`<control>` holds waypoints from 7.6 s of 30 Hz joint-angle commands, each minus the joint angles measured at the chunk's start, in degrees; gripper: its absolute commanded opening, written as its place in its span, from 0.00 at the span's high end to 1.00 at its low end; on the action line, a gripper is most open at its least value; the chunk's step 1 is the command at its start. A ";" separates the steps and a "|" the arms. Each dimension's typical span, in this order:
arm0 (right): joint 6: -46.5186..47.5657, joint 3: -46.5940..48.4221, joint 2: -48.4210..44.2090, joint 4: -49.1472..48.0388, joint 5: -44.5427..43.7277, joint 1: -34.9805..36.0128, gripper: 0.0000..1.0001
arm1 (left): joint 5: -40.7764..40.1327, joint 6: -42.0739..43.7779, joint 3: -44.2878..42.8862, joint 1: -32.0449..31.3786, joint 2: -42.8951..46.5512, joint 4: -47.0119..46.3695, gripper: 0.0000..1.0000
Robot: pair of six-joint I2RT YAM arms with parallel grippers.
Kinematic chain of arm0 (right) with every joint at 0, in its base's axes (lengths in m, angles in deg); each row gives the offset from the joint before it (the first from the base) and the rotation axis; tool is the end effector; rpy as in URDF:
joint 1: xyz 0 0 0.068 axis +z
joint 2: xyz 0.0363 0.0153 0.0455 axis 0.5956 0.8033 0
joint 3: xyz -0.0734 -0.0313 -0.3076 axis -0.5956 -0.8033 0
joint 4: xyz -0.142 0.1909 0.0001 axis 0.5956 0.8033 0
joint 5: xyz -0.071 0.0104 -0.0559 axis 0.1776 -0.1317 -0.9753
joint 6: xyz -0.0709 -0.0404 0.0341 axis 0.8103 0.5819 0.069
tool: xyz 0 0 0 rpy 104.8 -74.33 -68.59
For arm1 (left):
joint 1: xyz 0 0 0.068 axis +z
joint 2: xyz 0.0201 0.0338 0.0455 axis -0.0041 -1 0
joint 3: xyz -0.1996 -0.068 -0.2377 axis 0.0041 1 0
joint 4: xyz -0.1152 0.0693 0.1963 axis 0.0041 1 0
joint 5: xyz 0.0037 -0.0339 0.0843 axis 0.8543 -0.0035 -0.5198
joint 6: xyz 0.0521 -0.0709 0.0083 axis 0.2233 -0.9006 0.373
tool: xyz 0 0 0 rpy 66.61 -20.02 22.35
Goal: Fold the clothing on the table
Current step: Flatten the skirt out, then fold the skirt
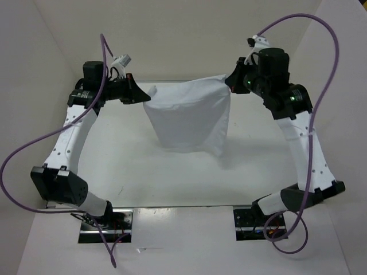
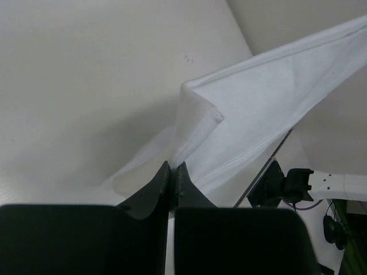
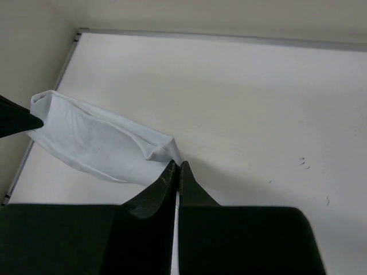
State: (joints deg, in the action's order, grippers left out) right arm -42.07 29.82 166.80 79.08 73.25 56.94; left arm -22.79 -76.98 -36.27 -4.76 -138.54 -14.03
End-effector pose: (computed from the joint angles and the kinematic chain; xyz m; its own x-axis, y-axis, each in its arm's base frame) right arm 0.2767 0.1048 0.5172 -0.4524 0.1032 -0.8858 -0.2633 0.9335 0.2433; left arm 0.3383 -0.0816 0.4292 -0.6892 -0.2130 -0.6926 0.4160 0.6662 -0.6189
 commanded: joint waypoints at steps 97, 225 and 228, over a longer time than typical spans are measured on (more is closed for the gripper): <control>-30.17 -50.47 3.88 -2.05 -12.24 13.37 1.00 | -17.50 -5.11 35.39 -8.01 -5.86 -10.61 0.92; -8.20 -37.80 24.88 -21.38 10.41 -9.83 0.44 | -35.52 -4.58 11.04 -5.64 -22.30 -7.18 0.33; -7.58 -38.94 27.35 -23.22 14.54 -9.83 0.44 | -34.38 -4.58 11.56 -5.64 -21.78 -7.70 0.33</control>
State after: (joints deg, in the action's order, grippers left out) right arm -52.91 -7.68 192.55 58.53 80.75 46.38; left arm -57.31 -82.78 -23.38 -10.58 -161.56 -22.10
